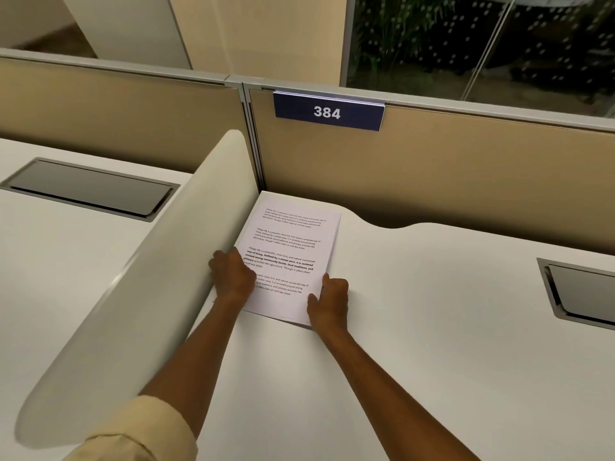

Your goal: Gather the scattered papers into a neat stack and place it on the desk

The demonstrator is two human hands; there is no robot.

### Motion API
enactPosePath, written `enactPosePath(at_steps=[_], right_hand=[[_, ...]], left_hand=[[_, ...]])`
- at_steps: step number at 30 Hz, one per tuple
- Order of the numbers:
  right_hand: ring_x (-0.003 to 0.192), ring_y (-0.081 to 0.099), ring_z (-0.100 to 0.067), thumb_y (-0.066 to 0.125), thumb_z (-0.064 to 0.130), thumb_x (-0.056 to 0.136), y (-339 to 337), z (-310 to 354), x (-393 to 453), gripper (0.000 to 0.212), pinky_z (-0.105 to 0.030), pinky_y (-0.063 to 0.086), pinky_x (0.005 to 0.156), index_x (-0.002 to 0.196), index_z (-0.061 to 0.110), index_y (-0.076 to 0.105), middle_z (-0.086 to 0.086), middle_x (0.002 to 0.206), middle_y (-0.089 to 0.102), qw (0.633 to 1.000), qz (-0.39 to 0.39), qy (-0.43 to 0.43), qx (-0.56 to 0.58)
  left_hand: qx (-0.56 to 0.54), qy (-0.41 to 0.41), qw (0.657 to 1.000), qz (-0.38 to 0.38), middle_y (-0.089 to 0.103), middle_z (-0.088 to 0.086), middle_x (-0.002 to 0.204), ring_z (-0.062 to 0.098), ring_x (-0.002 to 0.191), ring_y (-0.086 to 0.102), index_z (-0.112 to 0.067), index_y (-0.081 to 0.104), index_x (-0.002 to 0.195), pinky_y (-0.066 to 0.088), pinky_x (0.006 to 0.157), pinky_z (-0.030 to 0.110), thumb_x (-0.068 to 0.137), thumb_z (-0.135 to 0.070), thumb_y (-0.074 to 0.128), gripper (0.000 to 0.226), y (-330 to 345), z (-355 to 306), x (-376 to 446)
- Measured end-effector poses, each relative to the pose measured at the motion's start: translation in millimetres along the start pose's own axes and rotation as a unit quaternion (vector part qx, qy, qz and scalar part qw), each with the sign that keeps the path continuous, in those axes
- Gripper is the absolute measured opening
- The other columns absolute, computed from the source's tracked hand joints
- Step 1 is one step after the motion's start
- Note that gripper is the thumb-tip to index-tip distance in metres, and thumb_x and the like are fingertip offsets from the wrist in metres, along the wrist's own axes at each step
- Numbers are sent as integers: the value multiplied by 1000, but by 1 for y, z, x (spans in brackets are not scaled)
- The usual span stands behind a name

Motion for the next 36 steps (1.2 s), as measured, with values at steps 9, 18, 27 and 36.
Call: enactPosePath(at_steps=[9,18,27,36], right_hand=[[122,51,-24,59,12,93,4,9,3,51,-26,40,102,140,6,41,-9,136,40,999,-16,-30,6],[136,37,-24,57,21,94,11,12,3,57,-30,33,111,144,6,36,-9,147,37,999,-6,-42,-7],[141,25,-28,50,27,95,18,7,-3,58,-37,26,116,147,8,32,-8,158,26,992,23,-61,-110],[146,17,-29,49,32,97,4,0,-7,62,-42,23,119,151,14,25,-5,162,16,994,25,-48,-92]], left_hand=[[-55,13,998,-8,56,30,114,44,111,47,3,56,117,39,93,42,83,-2,51,34,-2,2,7],[-84,2,996,23,64,24,118,46,110,55,-2,58,122,46,95,44,81,-11,58,41,-7,3,14],[-101,24,995,7,63,24,123,43,116,54,1,56,125,44,97,41,84,-6,57,42,-13,1,4],[-99,67,993,-11,68,21,109,43,101,60,-1,59,108,49,85,42,83,-6,56,26,-24,-6,-4]])
Point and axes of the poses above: each hand's wrist, its own x-axis towards the middle knuckle, its own y-axis out of the palm, z = x × y, the point moved 2 cm from there along x, towards the middle knuckle
